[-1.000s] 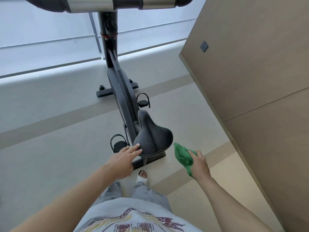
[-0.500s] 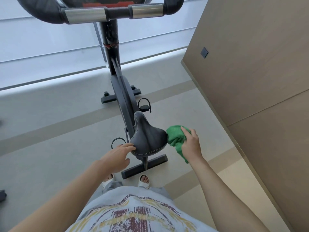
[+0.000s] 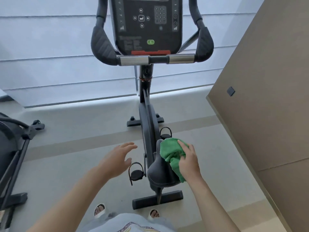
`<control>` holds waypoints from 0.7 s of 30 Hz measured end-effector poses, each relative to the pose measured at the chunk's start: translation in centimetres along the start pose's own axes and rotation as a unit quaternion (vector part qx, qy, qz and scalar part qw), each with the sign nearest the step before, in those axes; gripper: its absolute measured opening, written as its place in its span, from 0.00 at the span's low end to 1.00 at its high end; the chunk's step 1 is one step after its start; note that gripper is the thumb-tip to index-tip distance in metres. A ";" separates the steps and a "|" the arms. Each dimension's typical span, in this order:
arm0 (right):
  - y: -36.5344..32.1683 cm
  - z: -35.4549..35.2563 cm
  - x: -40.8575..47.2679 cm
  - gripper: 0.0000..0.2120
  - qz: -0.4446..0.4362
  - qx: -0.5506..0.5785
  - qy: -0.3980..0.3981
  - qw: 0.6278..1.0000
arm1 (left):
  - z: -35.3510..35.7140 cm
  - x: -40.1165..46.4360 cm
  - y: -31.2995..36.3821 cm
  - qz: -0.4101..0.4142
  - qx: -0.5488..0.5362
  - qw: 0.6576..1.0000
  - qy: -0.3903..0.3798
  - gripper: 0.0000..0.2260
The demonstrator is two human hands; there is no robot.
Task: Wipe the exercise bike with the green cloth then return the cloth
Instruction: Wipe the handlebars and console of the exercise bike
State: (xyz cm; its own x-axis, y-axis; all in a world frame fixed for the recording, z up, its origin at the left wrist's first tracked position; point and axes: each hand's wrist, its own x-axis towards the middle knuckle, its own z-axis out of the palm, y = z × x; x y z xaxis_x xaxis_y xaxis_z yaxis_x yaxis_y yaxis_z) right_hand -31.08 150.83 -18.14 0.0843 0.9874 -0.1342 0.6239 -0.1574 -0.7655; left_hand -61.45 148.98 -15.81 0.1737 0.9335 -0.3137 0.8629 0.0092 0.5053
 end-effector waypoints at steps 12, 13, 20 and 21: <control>-16.8 8.9 2.4 0.33 -0.088 0.043 0.007 0.995 | -11.5 -1.4 -10.9 0.034 -0.076 0.993 0.083 0.27; -18.2 9.8 2.4 0.33 -0.096 0.045 0.007 0.994 | -12.6 -1.4 -12.0 0.040 -0.074 0.992 0.090 0.27; -26.4 14.8 1.8 0.33 -0.118 0.042 0.041 0.991 | -19.3 -2.4 -18.0 0.059 -0.074 0.987 0.127 0.27; -27.3 15.2 1.8 0.33 -0.122 0.038 0.044 0.991 | -20.0 -2.6 -18.7 0.063 -0.078 0.986 0.131 0.27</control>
State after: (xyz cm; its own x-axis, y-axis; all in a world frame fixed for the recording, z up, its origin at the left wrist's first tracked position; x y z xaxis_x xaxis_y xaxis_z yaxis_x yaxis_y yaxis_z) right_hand -59.80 156.59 -7.09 0.0073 0.9935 0.1134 0.5734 0.0888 -0.8145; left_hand -87.50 153.57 -8.40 0.1295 0.9910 -0.0327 0.7547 -0.0771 0.6515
